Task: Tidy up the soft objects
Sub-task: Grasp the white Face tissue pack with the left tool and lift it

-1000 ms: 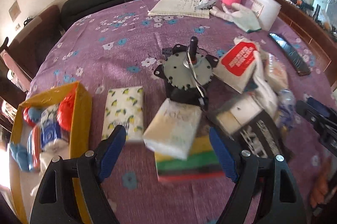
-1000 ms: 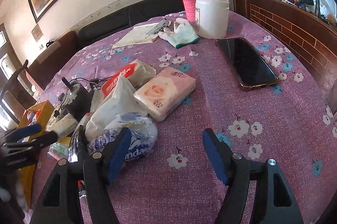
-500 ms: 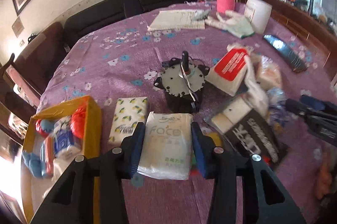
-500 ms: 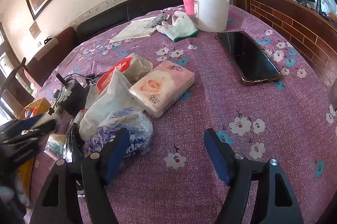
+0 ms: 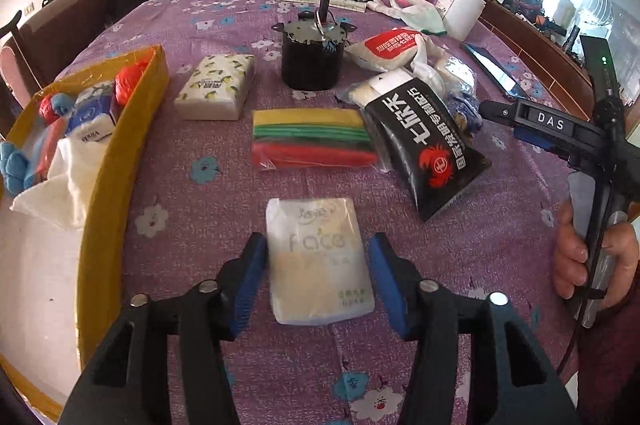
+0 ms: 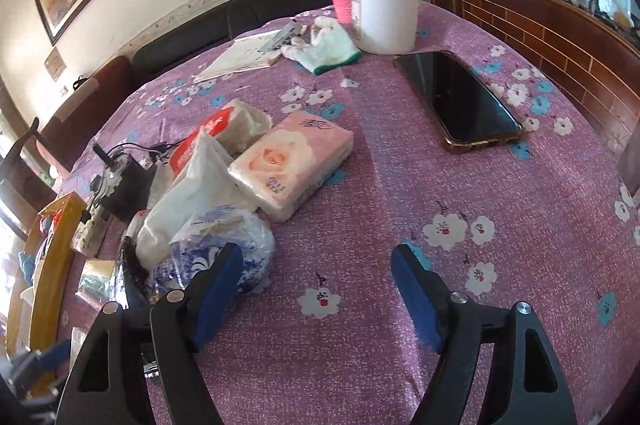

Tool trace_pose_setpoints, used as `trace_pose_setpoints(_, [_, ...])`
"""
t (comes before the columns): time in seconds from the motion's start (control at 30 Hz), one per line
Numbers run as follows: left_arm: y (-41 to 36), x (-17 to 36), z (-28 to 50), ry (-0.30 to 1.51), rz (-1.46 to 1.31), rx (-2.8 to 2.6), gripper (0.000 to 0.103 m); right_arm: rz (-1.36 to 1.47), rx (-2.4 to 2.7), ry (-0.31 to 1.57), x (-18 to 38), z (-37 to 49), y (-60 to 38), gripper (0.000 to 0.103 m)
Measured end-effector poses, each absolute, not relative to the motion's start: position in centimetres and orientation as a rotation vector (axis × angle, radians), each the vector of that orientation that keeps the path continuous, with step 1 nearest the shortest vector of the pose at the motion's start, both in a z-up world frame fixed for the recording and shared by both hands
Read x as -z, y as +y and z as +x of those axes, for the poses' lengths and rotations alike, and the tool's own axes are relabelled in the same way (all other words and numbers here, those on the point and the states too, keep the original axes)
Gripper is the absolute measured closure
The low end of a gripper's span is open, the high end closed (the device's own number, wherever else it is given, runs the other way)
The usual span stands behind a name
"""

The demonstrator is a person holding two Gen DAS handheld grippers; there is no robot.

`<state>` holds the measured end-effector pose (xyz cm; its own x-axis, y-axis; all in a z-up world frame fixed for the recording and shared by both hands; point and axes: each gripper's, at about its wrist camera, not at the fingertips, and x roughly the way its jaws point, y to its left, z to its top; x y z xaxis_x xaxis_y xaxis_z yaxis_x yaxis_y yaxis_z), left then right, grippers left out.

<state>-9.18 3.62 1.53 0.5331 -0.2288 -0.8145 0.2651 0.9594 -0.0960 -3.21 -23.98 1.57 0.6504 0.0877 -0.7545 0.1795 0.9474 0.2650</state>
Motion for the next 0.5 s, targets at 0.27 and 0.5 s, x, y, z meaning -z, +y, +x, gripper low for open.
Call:
trace_pose_setpoints(0.27, [4.6,-0.8,-9.0,0.944,-0.06,0.362,0.032,0.247,0.09,0.841,-3.4,-4.8,-22.8,0.023])
trace_pose_setpoints(0.5, [4.3,-0.8,-9.4,0.922,-0.033,0.332,0.064,0.083,0.007,0.794,-8.3,-6.5,-18.8,0.023])
